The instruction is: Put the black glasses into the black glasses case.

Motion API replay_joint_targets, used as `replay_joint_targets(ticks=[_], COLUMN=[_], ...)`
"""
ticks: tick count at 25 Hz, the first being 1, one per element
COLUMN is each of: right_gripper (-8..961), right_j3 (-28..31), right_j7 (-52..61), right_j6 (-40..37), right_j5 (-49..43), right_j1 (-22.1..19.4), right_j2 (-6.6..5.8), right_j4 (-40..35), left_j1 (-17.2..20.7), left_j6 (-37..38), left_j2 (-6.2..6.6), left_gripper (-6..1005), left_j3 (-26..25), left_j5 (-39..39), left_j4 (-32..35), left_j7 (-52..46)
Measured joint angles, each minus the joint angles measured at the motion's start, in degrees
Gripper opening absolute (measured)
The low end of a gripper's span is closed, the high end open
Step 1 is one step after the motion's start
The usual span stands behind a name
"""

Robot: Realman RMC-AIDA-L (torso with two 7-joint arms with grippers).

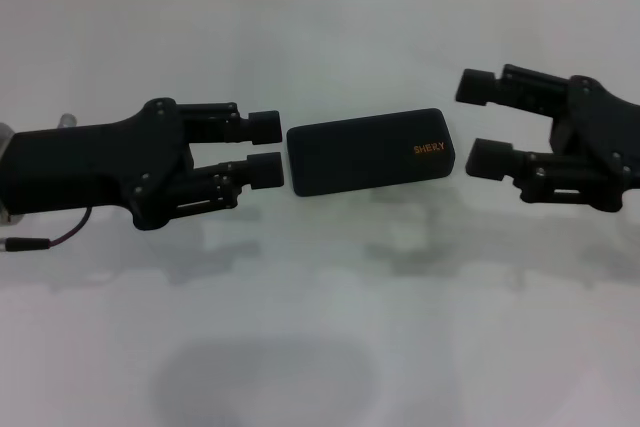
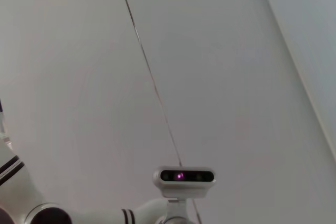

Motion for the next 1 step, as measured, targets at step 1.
replay_joint_targets(ticks=[1], right_gripper=[826], right_j3=[-0.2], right_j7=[0.4], right_j6=[-0.1], right_j5=[-0.2], right_j1=[0.3], right_j2=[0.00], right_j4=[0.1], left_j1=[0.0], left_j6=[0.1], left_j2=[0.00], left_gripper=[464], left_j3=[0.0], left_j5=[0.0], left_j4=[-0.2], left_j7=[0.6])
